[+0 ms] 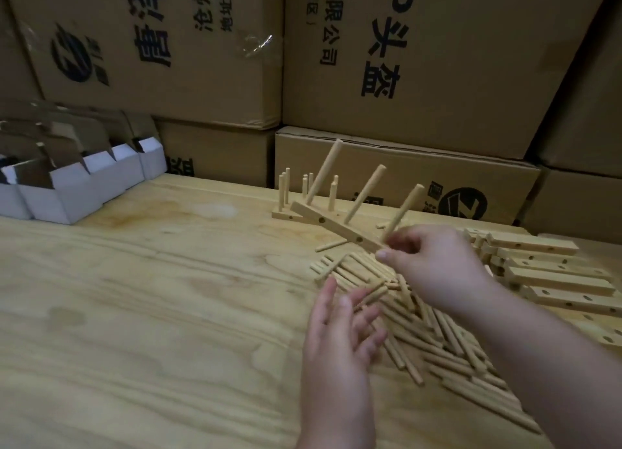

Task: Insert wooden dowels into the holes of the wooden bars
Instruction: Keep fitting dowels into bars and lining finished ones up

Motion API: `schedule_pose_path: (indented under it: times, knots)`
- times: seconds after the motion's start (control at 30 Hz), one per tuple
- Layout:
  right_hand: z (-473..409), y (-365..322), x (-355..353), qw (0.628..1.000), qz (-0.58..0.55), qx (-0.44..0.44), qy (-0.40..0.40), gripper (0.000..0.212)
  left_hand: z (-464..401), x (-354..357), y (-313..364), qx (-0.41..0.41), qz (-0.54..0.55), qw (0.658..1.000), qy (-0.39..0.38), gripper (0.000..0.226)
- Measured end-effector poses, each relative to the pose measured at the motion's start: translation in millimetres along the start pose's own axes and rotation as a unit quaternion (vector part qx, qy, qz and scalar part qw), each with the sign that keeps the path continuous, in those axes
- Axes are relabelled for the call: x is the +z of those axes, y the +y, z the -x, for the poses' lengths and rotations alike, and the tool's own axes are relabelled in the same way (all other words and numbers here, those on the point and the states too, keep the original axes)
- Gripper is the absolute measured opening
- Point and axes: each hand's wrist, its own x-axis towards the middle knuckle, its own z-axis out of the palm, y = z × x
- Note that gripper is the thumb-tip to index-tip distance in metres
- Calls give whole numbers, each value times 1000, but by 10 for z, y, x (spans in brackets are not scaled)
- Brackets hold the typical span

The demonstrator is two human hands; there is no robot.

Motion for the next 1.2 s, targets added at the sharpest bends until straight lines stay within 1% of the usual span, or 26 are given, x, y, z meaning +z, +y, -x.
schedule_pose_path:
  times: [0.1, 0.2, 0.3, 0.37, 0.5, 0.57, 0.63, 0.73, 0.9, 1.1, 1.13, 1.2]
  knots:
    - [-589, -172, 257, 999, 38, -28, 0, 29, -18, 34, 49, -36, 28, 999, 13, 23]
    - [-1029, -197, 561, 995, 91, -21, -19, 29, -35, 53, 110, -46, 49, 998, 11, 22]
    - [-1314, -145, 807, 989, 143, -26, -29, 29, -60, 28, 154, -25, 1, 999, -27, 24]
    - [-1424, -114, 921, 984, 171, -28, -36, 27, -93, 1, 203, -28, -41, 998, -40, 25]
    - [-1523, -40, 1073, 970, 235, -20, -52, 18, -160, -41, 292, -16, -131, 990, -53, 32]
    - [-1546, -20, 1120, 966, 256, -17, -41, 16, -187, -65, 310, -3, -142, 988, -53, 32]
    - [-1556, -20, 1153, 964, 264, -14, -35, 16, -228, -65, 326, -1, -141, 989, -46, 38]
    - [-1566, -27, 1172, 962, 271, -14, -38, 20, -278, -81, 325, -8, -141, 990, -26, 28]
    - [-1620, -16, 1168, 959, 281, -11, -29, 24, -287, -98, 285, -21, -185, 983, -8, 26]
    - [-1622, -11, 1146, 954, 299, -19, -13, 23, -245, -60, 218, -26, -171, 985, -26, 26]
    - [-1603, -19, 1122, 953, 301, -24, -8, 23, -239, -46, 214, -26, -162, 986, -23, 25]
    - [-1535, -46, 1040, 957, 287, -33, 8, 16, -225, -10, 192, -27, -135, 990, -18, 17]
